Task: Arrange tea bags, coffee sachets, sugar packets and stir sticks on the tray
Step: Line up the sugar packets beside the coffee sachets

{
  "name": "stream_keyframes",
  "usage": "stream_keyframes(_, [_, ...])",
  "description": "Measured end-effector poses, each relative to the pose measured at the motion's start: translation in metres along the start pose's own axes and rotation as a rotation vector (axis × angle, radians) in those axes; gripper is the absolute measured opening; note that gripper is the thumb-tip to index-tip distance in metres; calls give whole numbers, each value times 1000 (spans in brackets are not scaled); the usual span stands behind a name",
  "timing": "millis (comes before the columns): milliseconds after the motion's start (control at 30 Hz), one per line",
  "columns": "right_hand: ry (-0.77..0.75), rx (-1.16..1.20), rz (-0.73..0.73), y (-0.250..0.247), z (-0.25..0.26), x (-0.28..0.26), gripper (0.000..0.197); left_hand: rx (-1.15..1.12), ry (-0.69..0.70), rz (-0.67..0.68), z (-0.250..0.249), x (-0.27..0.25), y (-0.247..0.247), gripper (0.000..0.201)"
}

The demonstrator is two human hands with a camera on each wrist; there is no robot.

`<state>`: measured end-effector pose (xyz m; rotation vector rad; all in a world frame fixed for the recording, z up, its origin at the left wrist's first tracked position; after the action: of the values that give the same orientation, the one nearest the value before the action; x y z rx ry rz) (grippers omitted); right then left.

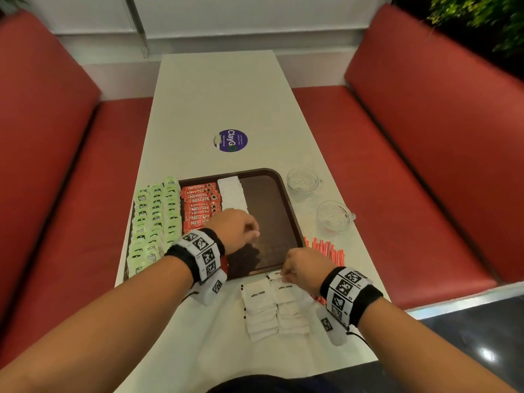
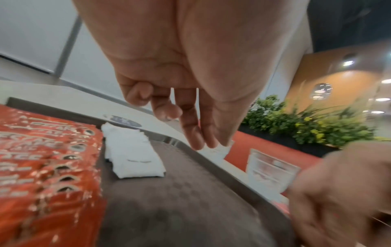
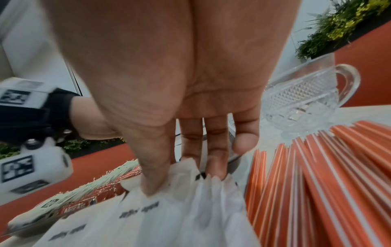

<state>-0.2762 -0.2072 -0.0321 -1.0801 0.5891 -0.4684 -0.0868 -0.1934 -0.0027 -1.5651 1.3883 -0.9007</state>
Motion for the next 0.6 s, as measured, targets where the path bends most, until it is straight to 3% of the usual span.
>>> stream_keyframes(233, [23, 31, -93, -1, 1, -5, 12, 131, 150, 217, -25, -55, 28, 34])
stream_keyframes(367, [62, 97, -153, -6, 4, -9, 10, 214, 179, 260, -29, -70, 46, 46])
stream_keyframes(600, [139, 220, -244, -5, 0, -16, 8, 168, 165, 197, -28, -76, 46, 29])
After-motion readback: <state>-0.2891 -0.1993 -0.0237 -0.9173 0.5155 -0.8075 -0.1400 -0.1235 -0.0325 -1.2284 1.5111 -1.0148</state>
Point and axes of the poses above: each hand's wrist, its own x-axis towards the middle knuckle, its own y-axis out of the palm, z = x × y, the point moved 5 cm from there along x, towards the middle knuckle, and after that the axes turned 14 degrees about -z, right-handed, at the moved point
